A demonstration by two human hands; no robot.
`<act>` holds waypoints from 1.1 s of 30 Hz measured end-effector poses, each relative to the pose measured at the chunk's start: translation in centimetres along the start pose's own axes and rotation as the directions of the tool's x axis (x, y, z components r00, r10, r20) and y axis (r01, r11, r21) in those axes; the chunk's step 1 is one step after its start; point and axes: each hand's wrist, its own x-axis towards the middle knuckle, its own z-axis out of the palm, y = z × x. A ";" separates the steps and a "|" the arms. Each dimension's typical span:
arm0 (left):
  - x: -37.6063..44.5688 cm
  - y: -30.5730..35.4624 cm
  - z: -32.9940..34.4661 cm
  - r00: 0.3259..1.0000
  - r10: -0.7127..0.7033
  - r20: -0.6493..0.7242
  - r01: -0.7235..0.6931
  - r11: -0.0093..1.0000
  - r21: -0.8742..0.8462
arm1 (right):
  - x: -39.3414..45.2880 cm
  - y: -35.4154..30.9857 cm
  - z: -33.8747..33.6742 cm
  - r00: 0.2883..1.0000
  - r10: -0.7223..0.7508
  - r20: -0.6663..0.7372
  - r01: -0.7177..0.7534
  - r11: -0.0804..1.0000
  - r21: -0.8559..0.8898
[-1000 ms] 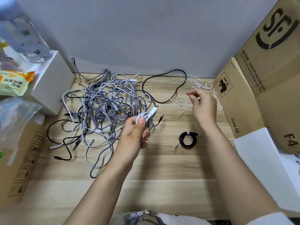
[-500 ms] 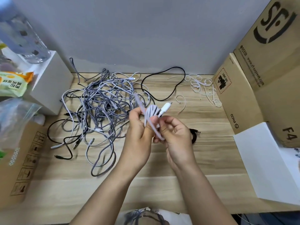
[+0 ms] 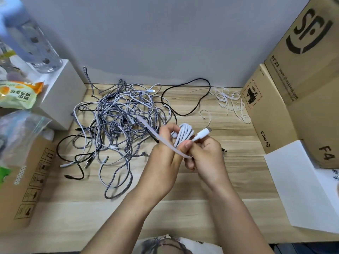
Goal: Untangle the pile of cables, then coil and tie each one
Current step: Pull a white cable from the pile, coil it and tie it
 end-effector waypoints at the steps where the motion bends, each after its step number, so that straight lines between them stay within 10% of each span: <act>1: 0.0 -0.1 -0.1 1.000 0.006 0.015 -0.006 1.000 -0.002 | -0.1 -0.1 -0.2 1.000 0.003 0.026 -0.003 1.000 0.005; 18: 0.6 -0.5 -1.5 0.997 -0.016 0.078 0.024 0.995 -0.098 | -0.9 -1.1 -0.9 0.940 0.114 0.321 -0.203 0.944 0.259; 33: 0.6 -0.7 -2.0 0.994 -0.096 0.050 0.102 0.986 -0.135 | -1.3 -1.7 -1.2 0.958 0.128 0.257 -0.141 0.989 0.034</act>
